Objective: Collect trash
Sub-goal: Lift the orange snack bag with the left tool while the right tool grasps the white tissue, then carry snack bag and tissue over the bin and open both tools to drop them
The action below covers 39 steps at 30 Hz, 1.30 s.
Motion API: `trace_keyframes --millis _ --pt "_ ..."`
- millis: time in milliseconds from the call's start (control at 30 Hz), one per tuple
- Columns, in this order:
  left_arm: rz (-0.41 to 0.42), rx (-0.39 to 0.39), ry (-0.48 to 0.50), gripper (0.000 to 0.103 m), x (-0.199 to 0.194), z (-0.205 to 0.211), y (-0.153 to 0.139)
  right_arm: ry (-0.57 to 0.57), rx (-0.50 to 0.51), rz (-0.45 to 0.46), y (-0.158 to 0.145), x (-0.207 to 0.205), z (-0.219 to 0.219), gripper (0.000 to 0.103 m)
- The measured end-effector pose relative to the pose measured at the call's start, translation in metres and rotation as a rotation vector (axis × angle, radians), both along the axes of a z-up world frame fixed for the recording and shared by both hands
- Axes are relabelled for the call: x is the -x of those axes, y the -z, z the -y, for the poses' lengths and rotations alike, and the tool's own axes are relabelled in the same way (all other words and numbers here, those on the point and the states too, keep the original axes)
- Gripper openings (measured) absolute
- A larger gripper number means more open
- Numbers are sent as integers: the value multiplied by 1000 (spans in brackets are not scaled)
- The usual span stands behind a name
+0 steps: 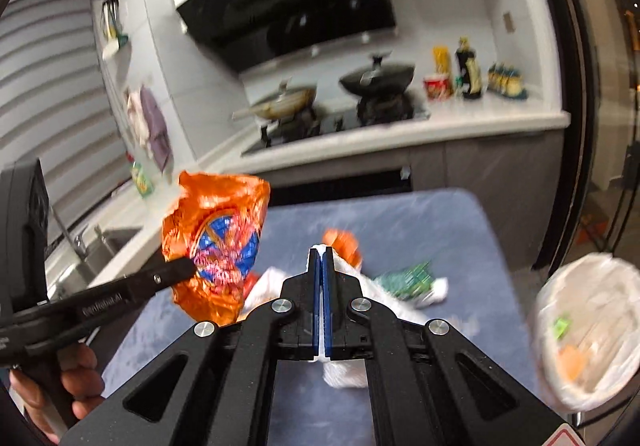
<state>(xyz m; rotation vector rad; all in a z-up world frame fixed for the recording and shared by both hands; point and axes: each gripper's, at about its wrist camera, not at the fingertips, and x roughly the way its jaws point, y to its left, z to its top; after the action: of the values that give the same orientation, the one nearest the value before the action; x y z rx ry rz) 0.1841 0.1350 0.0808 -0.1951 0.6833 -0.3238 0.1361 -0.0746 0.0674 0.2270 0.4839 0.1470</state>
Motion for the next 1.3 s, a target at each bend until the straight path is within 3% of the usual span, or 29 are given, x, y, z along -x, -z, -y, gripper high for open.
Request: trace_keyframes --millis 267,533,767,1033,1300 --pt "92 -9 122 13 19 67 -41 127 8 123 -51 36 69 1" --pt "122 -17 239 13 32 141 -55 273 16 172 -72 66 141 1" --pt "117 -41 333 13 42 206 -48 401 12 153 -63 89 205 1" --pt "64 -102 413 13 40 272 -20 524 -27 85 -34 101 271 1" --pt "15 -160 471 13 36 325 9 568 -50 -6 2 91 303 1"
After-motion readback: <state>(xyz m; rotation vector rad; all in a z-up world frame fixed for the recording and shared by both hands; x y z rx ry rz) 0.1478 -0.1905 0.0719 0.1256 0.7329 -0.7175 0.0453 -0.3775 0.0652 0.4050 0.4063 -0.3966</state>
